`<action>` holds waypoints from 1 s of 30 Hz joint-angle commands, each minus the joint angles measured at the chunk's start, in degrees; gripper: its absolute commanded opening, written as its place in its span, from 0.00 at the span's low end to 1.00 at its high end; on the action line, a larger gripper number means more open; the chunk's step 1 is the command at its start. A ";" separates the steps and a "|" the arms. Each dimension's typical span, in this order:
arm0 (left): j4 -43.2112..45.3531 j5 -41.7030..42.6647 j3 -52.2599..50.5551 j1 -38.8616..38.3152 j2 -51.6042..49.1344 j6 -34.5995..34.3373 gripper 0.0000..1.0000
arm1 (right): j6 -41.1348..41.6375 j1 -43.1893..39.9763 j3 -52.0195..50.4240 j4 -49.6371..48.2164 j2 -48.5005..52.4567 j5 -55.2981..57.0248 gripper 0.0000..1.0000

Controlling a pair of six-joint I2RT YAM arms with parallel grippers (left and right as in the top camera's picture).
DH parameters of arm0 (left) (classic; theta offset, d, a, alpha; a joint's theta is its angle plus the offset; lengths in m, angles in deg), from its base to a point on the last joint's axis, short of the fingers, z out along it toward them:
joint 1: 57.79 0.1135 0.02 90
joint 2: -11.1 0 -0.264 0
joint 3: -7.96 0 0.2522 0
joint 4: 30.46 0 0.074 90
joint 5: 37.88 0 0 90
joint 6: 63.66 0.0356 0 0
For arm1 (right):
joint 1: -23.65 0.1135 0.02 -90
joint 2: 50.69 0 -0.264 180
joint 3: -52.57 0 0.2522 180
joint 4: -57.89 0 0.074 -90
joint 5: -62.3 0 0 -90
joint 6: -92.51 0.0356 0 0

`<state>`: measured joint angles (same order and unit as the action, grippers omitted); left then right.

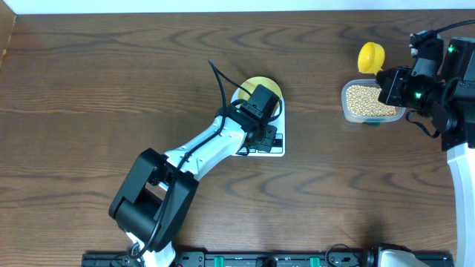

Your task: Scoop item into bowl and weigh 50g on scale

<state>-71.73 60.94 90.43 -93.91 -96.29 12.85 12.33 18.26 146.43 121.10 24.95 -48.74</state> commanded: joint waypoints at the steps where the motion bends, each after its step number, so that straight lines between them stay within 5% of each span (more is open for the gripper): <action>1: 0.00 -0.46 -1.01 0.02 -2.32 -1.20 0.07 | -0.68 -0.20 0.68 -0.15 0.13 -0.09 0.01; 30: -1.55 -0.94 -1.01 0.02 -9.94 -3.32 0.07 | -0.68 -0.20 0.68 0.31 0.13 -0.09 0.01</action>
<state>-71.69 61.31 91.28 -93.93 -99.13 11.16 12.31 18.26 146.43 121.34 24.95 -48.74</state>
